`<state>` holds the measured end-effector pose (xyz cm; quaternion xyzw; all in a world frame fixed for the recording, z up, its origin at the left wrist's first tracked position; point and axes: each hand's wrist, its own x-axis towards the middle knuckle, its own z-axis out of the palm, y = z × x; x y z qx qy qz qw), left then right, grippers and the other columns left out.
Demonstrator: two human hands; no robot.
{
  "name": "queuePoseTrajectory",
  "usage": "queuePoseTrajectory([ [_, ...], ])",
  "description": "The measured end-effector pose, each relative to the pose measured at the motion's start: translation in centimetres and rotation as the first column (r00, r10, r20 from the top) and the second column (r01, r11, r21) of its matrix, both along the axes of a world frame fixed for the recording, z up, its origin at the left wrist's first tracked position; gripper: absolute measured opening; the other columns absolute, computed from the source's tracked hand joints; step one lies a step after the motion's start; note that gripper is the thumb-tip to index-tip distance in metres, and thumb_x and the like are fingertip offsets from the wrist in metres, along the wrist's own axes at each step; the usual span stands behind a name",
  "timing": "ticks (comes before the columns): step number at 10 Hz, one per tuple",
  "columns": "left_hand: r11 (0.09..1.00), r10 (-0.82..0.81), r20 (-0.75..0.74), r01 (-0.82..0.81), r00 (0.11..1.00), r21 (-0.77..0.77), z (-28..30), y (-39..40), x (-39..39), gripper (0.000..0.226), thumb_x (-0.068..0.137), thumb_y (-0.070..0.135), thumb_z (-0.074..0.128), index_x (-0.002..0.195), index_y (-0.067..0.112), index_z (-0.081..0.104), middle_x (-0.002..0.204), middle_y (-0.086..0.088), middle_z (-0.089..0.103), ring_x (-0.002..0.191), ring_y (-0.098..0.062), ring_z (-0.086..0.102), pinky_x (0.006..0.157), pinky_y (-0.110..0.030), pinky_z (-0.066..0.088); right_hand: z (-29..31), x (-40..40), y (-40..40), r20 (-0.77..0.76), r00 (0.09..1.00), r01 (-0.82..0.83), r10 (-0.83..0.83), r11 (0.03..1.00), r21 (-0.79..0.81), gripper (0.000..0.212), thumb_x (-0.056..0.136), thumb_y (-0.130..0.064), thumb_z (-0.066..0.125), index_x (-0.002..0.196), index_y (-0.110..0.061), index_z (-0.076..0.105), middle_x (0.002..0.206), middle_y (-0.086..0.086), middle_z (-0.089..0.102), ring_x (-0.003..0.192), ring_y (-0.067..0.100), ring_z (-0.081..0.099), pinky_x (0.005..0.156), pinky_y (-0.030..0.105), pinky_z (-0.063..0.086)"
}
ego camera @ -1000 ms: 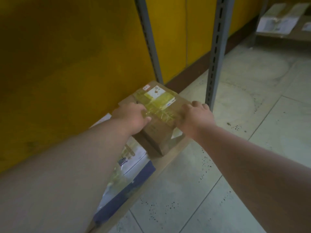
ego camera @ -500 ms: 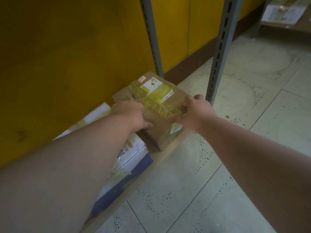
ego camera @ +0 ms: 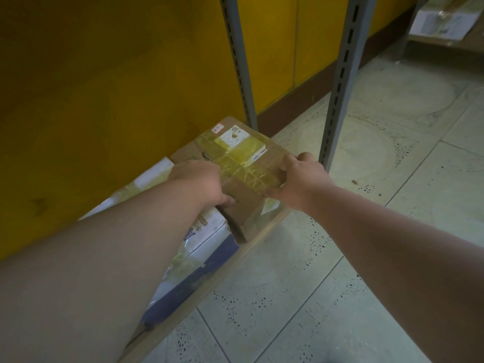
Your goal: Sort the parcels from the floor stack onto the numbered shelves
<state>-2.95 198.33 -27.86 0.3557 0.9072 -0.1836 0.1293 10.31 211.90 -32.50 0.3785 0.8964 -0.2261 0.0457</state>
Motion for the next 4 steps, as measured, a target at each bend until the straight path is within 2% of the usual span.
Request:
queuePoseTrajectory([
  [2, 0.999, 0.024, -0.021, -0.023, 1.000, 0.022, -0.3, 0.5, -0.2, 0.061, 0.073, 0.072, 0.071, 0.109, 0.023, 0.065, 0.101, 0.001, 0.064, 0.096, -0.024, 0.061, 0.078, -0.036, 0.055, -0.1, 0.2, 0.2, -0.007, 1.000, -0.028, 0.028, 0.999, 0.028, 0.085, 0.071, -0.071, 0.069, 0.137, -0.024, 0.044, 0.130, 0.010, 0.042, 0.119, 0.033, 0.047, 0.100, 0.049, 0.047],
  [3, 0.992, 0.057, -0.003, -0.056, 0.998, 0.115, 0.1, 0.2, 0.2, 0.056, 0.078, 0.067, 0.071, 0.114, 0.025, 0.062, 0.109, 0.001, 0.065, 0.099, -0.023, 0.060, 0.075, -0.034, 0.051, 0.5, 0.5, 0.0, -0.021, 0.999, -0.026, 0.028, 0.997, 0.070, 0.085, 0.074, -0.073, 0.064, 0.139, -0.023, 0.042, 0.136, 0.011, 0.043, 0.124, 0.034, 0.045, 0.102, 0.050, 0.045],
  [4, 0.956, 0.042, -0.011, -0.037, 0.999, 0.292, 1.0, -0.5, 1.5, 0.058, 0.080, 0.064, 0.070, 0.123, 0.027, 0.059, 0.122, 0.000, 0.063, 0.110, -0.025, 0.058, 0.082, -0.038, 0.052, 1.4, 1.9, -1.2, -0.129, 0.992, 0.022, -0.005, 0.992, 0.127, 0.078, 0.081, -0.071, 0.058, 0.139, -0.022, 0.042, 0.144, 0.009, 0.043, 0.128, 0.032, 0.044, 0.106, 0.049, 0.042],
])
